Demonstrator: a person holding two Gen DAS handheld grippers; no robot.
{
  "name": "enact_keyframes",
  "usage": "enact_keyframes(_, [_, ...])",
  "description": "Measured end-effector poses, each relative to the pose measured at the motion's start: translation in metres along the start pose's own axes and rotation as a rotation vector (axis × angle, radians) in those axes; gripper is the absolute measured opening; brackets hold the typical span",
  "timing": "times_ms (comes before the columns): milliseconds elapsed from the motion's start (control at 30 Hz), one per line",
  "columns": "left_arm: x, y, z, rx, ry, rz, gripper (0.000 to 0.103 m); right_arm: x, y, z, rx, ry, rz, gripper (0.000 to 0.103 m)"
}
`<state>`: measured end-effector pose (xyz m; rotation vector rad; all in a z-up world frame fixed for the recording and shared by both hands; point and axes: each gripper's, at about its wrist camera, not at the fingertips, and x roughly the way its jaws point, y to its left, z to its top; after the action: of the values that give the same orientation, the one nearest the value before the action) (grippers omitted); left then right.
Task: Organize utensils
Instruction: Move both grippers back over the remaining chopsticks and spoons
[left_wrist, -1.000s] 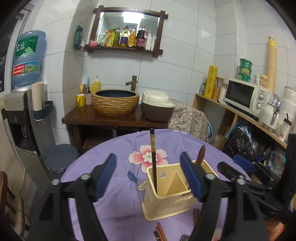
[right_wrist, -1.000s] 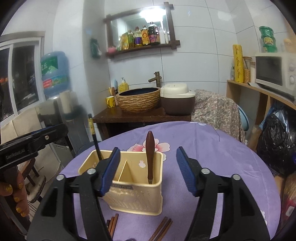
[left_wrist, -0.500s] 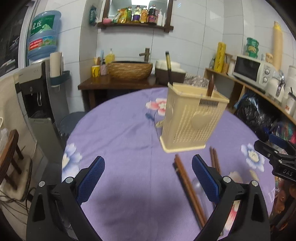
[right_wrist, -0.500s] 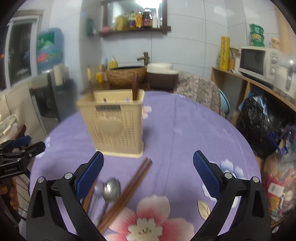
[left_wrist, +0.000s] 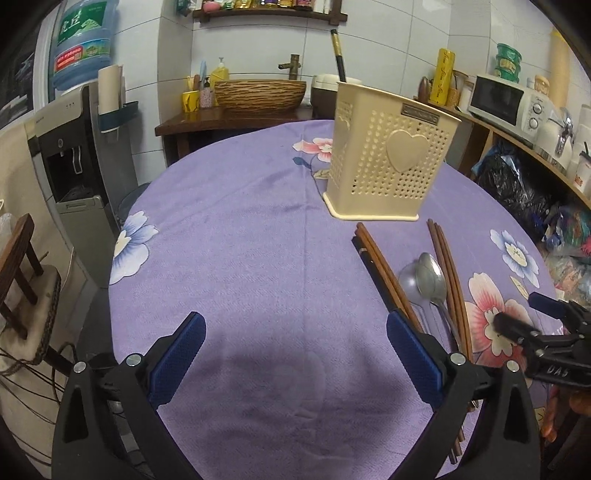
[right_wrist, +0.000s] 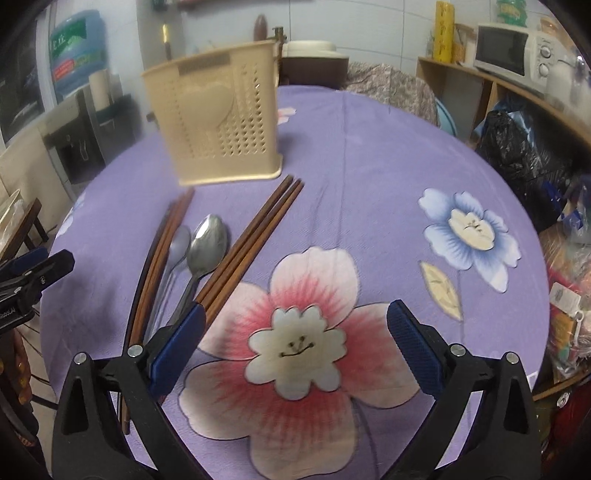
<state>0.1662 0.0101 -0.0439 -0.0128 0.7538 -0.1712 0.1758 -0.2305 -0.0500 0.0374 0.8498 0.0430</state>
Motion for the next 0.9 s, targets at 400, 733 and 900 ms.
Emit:
enact_keyframes(400, [0.008, -0.012, -0.007, 0.046, 0.039, 0.008, 0.097, 0.021, 0.026, 0.003, -0.045, 0.094, -0.055, 0.097])
enact_keyframes(733, [0.014, -0.029, -0.008, 0.091, 0.060, -0.009, 0.097, -0.004, -0.024, 0.002, 0.049, 0.061, -0.119, 0.097])
enact_keyframes(900, [0.015, -0.045, -0.010, 0.142, 0.060, 0.016, 0.097, 0.001, 0.001, -0.002, -0.021, 0.090, -0.061, 0.097])
